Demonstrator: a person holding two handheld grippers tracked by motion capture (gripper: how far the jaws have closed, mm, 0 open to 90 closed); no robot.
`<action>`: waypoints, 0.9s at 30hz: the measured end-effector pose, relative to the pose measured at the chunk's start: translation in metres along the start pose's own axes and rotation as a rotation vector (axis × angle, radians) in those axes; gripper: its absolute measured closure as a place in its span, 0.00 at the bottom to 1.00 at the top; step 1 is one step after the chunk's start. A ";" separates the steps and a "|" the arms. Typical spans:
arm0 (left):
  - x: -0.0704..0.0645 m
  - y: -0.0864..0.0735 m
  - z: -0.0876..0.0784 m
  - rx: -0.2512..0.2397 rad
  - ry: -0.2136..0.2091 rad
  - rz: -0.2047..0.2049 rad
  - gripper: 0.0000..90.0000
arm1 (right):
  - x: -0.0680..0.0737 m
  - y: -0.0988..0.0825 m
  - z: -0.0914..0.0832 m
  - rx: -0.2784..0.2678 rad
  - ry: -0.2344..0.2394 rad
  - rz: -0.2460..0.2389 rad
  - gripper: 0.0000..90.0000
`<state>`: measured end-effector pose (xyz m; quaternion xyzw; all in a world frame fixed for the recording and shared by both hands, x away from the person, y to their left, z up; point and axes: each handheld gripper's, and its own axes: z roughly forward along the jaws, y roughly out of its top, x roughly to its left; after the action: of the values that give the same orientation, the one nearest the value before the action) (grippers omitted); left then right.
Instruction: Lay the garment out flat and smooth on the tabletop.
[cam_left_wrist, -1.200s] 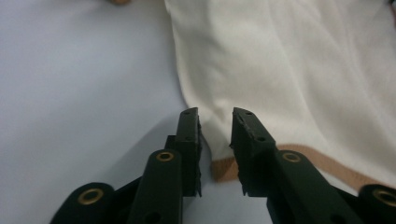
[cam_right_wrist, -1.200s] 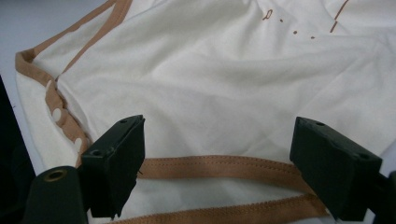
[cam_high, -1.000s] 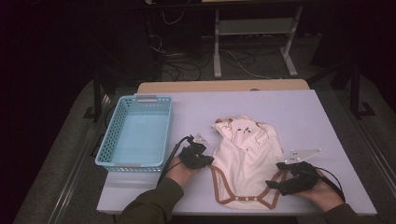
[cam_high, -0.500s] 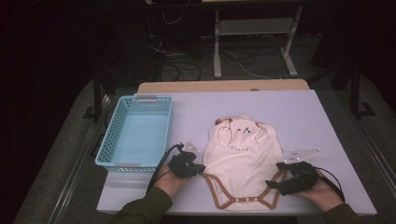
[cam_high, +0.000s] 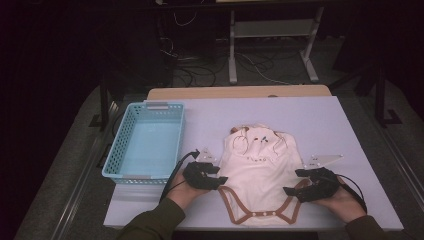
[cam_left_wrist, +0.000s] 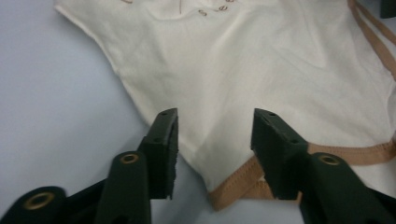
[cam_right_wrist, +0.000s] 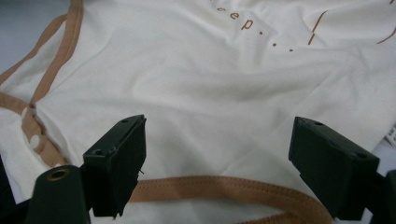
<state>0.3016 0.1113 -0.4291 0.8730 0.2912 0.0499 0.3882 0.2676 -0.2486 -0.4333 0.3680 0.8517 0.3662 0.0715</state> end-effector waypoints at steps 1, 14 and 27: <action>0.001 0.001 0.000 0.001 -0.002 0.011 0.50 | -0.001 0.002 0.001 0.001 -0.003 0.004 0.21; 0.004 0.004 0.007 -0.040 -0.023 0.037 0.26 | -0.029 0.025 0.009 -0.018 0.006 0.048 0.26; 0.005 0.003 0.005 -0.057 -0.034 0.043 0.15 | -0.051 0.052 0.008 -0.075 0.024 0.068 0.33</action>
<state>0.3086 0.1089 -0.4308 0.8682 0.2642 0.0516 0.4168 0.3372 -0.2542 -0.4110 0.3896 0.8252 0.4043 0.0625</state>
